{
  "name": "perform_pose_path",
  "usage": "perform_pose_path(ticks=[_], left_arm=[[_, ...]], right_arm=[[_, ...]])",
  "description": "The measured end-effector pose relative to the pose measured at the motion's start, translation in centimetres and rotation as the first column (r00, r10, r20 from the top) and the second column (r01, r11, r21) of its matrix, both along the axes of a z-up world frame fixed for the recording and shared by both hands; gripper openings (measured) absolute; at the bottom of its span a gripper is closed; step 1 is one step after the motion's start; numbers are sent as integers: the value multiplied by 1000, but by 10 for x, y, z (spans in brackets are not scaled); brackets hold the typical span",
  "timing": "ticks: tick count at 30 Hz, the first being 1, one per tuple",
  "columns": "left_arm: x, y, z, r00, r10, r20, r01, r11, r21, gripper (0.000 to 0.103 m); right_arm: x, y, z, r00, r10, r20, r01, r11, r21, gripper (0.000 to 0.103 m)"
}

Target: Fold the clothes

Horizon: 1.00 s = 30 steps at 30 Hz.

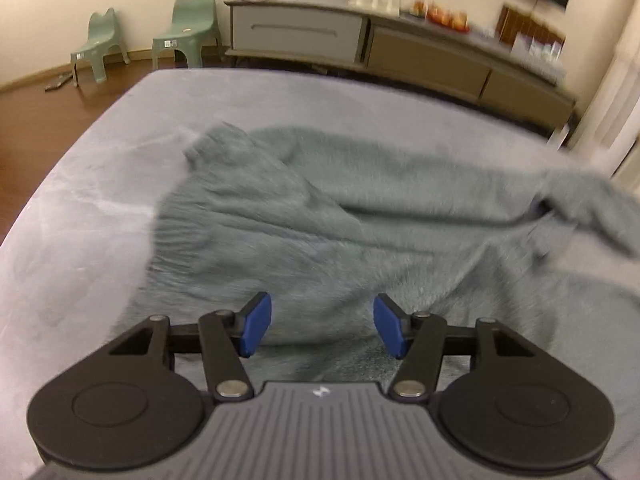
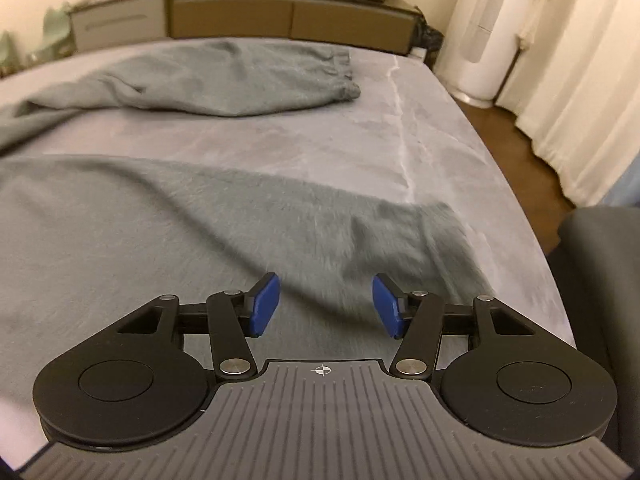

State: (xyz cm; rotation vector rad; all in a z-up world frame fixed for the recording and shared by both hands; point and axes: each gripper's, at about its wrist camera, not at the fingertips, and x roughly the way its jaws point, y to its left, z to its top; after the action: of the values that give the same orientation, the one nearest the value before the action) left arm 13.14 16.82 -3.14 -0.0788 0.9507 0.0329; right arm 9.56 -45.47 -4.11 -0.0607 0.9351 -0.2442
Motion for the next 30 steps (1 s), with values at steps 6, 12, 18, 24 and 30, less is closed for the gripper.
perform_pose_path(ticks=[6,12,18,24,30], left_arm=[[10,18,-31,997,56,-47,-53,997,64,57],[23,67,15,982,145,120,-147,989,9,66],[93,121,13,976,209,57,-209,978,-20,72],[147,110,-22,997,62,-43,-64,996,-56,76],[138,90,-21,997,-37,73,34,998,48,13]], right_arm=[[43,-61,-13,960,-279,35,276,958,83,47],[63,-49,20,976,-194,99,173,966,190,62],[134,47,35,990,87,115,-110,971,212,80],[207,152,11,924,380,32,-382,919,98,83],[221,150,-3,915,403,-10,-403,915,22,2]])
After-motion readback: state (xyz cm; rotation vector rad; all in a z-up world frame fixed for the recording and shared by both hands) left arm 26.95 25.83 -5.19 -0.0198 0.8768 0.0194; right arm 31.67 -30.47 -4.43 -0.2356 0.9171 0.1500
